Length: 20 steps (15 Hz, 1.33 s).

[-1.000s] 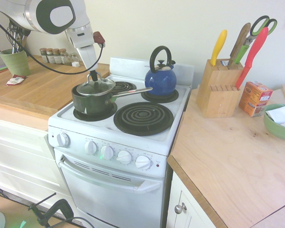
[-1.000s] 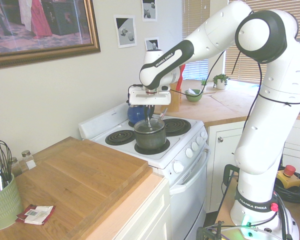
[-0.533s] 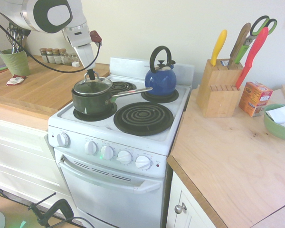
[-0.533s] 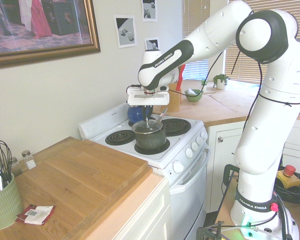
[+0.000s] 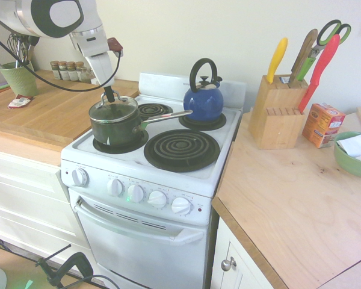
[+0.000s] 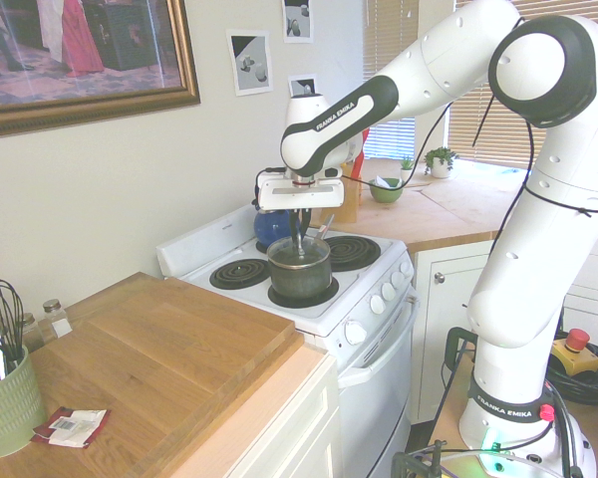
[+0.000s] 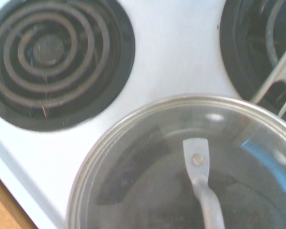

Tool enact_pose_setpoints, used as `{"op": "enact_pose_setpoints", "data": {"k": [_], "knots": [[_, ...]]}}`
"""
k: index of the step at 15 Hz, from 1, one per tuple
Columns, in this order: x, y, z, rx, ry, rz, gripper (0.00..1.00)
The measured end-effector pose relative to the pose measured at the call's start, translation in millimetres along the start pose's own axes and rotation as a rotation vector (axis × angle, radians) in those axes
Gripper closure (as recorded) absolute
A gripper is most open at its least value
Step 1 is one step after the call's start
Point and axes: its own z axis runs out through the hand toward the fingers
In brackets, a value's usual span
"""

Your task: Cover the lid of the pot

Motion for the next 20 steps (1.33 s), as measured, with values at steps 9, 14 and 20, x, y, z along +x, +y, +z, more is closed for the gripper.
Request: {"op": "enact_pose_setpoints", "data": {"k": [9,14,20], "knots": [[8,-8,17,0.030,0.040,0.047,1.00],[5,-8,-3,0.067,0.060,0.037,1.00],[-2,-5,-14,0.058,0.082,0.046,1.00]]}}
